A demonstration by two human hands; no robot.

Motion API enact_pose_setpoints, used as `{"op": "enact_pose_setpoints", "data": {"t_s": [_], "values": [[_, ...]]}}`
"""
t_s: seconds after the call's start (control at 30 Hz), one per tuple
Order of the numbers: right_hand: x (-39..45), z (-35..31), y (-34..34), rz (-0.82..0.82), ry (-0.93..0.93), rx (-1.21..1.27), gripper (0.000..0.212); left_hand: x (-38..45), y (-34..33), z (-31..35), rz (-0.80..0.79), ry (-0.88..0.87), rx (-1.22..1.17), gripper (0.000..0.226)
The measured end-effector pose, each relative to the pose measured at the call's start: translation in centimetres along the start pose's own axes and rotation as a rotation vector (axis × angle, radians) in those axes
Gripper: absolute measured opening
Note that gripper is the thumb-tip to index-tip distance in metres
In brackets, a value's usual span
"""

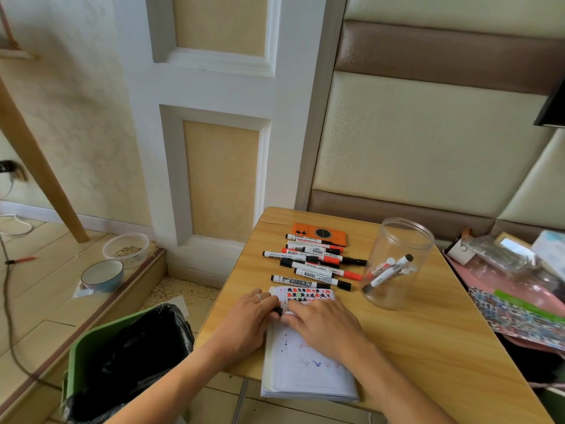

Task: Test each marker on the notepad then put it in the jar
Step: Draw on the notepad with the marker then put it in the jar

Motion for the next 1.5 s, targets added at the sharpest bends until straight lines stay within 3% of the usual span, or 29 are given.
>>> {"op": "enact_pose_setpoints", "data": {"t_s": [0.17,0.33,0.47,0.7,0.97,1.1,1.23,1.33,1.5], "values": [[-0.3,1.3,0.5,0.015,-0.069,0.173,0.031,0.1,0.3,0.5,0.013,0.006,0.022,0.024],[-0.3,5.2,0.8,0.172,-0.306,0.681,0.016,-0.1,0.3,0.2,0.001,0.035,0.095,0.029],[-1.0,6.5,0.4,0.230,-0.443,1.221,0.024,0.0,0.2,0.7,-0.020,-0.007,0.108,0.030],[-0.7,5.4,-2.4,0.146,-0.452,1.389,0.016,0.0,-0.5,0.9,-0.085,-0.019,0.063,0.031],[-0.7,6.5,-2.6,0.293,-0.411,1.556,0.005,0.1,-1.4,0.7,-0.163,-0.036,0.079,0.050],[-1.0,7.4,-3.0,0.328,-0.387,1.877,0.037,0.1,-1.9,0.4,-0.198,-0.031,0.083,0.060],[-1.2,7.7,-2.4,0.348,-0.323,1.789,0.035,0.1,-2.3,0.4,-0.229,-0.036,0.086,0.056],[-1.3,7.5,-1.6,0.361,-0.338,1.496,0.005,0.2,-2.5,0.3,-0.255,-0.022,0.115,0.055],[-1.5,7.8,-1.5,0.381,-0.419,1.287,0.009,0.2,-2.5,0.3,-0.275,-0.003,0.128,0.053]]}}
Point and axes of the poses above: each hand's wrist, its own x-axis towards the middle knuckle, its own y-axis out of the back of the hand, z = x × y, the point moved 8 cm from there along x, towards the middle knuckle, and after that the axes turned 4 degrees about x, right-handed, at the moved point
